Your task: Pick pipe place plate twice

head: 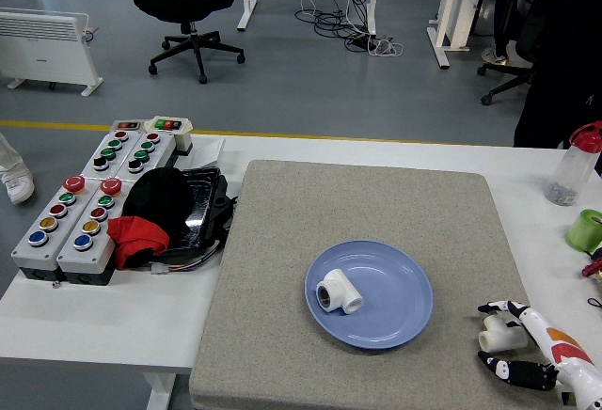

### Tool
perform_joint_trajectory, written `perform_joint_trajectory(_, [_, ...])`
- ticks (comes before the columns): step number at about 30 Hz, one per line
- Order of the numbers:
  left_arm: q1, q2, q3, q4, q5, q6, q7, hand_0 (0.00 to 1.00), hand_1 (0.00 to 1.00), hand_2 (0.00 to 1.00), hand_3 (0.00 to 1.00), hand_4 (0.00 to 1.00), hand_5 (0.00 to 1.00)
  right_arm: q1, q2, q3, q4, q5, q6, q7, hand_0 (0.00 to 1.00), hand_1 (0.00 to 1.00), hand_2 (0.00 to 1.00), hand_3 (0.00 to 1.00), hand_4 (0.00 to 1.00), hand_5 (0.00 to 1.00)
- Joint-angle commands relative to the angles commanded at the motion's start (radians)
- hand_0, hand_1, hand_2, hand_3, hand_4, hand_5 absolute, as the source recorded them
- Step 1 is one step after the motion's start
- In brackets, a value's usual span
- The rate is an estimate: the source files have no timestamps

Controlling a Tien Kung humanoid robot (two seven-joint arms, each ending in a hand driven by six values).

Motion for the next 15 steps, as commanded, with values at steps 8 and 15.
perform_joint_trajectory(8, [-0.001, 0.0, 0.003, 0.0, -0.004, 0.0, 0.0, 0.714, 0.739, 0.704, 0.648, 0.396, 0.998, 0.031, 0.019, -0.019, 0.032, 0.0, -0.006, 0.0, 0.411, 0.53, 0.598, 0.702, 0.615, 0.249])
perform_joint_trajectory(15, [-0.001, 0.001, 0.006, 0.0, -0.009, 0.0, 0.0, 0.714, 0.739, 0.704, 0.648, 0.395, 0.998, 0.125, 0.039, -0.084, 0.052, 0.014, -0.01, 0.0, 0.413, 0.531, 0.598, 0.699, 0.605, 0.245])
